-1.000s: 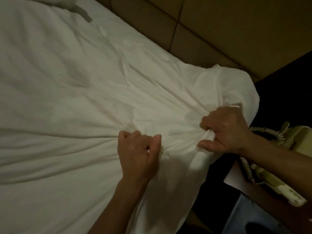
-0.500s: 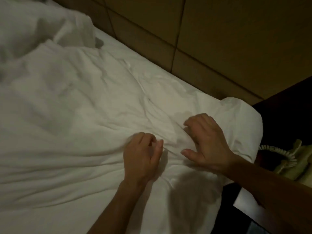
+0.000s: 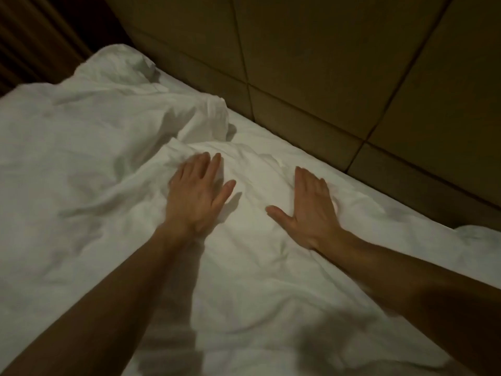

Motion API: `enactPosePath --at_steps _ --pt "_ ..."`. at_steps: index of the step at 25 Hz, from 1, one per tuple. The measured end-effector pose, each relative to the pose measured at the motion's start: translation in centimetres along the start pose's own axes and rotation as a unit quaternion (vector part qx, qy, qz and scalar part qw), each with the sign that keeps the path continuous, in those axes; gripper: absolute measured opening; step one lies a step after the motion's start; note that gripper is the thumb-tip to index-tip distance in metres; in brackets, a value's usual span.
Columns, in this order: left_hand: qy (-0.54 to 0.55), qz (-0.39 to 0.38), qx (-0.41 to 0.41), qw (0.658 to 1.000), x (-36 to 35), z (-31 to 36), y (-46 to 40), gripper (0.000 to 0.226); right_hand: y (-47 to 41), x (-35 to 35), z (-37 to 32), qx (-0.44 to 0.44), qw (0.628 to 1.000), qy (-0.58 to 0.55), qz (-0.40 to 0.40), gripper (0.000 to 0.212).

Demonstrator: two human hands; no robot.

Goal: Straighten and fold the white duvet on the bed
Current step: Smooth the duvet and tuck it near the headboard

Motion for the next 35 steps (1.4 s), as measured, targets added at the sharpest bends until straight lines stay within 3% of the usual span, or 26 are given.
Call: enactPosePath --at_steps 4,7,10,13,16,18,23,25,27,29,32,35 --pt "-0.031 -0.012 -0.134 0.990 -3.7 2.6 -4.8 0.081 -1.0 -1.6 1.5 -0.078 0.996 0.041 0.031 0.132" --pt "-0.017 0.038 -0.147 0.988 -5.9 3.8 -5.8 0.077 -1.5 -1.1 1.4 -0.081 0.991 0.074 0.072 0.120" --pt "0.050 0.120 -0.121 0.984 -5.9 3.7 -5.5 0.068 -1.7 -1.5 0.6 -0.049 0.994 0.081 0.051 0.105" --pt "0.113 0.178 -0.078 0.974 -2.2 3.2 -6.8 0.067 -2.2 1.9 1.3 -0.029 0.994 0.024 0.101 0.100" --pt "0.110 0.233 -0.097 0.961 2.9 4.7 -10.6 0.076 -4.1 9.6 2.4 -0.007 0.976 -0.054 0.213 0.082" --pt "0.114 0.242 -0.100 0.958 5.6 5.7 -13.7 0.084 -5.5 13.4 2.7 0.000 0.970 -0.080 0.231 0.077" --pt "0.130 0.300 -0.137 0.935 9.5 7.7 -17.3 0.079 -5.2 16.3 2.7 0.009 0.946 -0.135 0.293 0.085" --pt "0.133 0.259 -0.119 0.949 4.9 8.4 -16.9 0.074 -5.1 13.6 4.2 -0.055 0.964 -0.068 0.249 0.095" --pt "0.130 0.186 -0.108 0.968 -1.6 8.7 -14.9 0.070 -5.3 8.9 6.2 -0.108 0.984 0.032 0.141 0.106" --pt "0.110 0.136 -0.126 0.976 -6.2 8.4 -13.6 0.068 -5.4 5.0 7.4 -0.101 0.990 0.039 0.090 0.098" --pt "0.098 0.064 -0.155 0.981 -8.2 8.4 -13.9 0.068 -6.1 3.6 7.4 -0.100 0.989 0.040 0.098 0.092" --pt "0.151 0.037 -0.162 0.974 -4.8 7.0 -15.8 0.068 -7.0 5.2 4.5 -0.103 0.981 0.026 0.165 0.095"
Point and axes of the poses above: each hand's wrist, its own y-axis away from the middle knuckle, its own x-axis out of the back of the hand, z = x × y, the point moved 10 cm from there along -y, towards the middle knuckle, and after that the axes turned 8 degrees about -y, right-handed, at the moved point
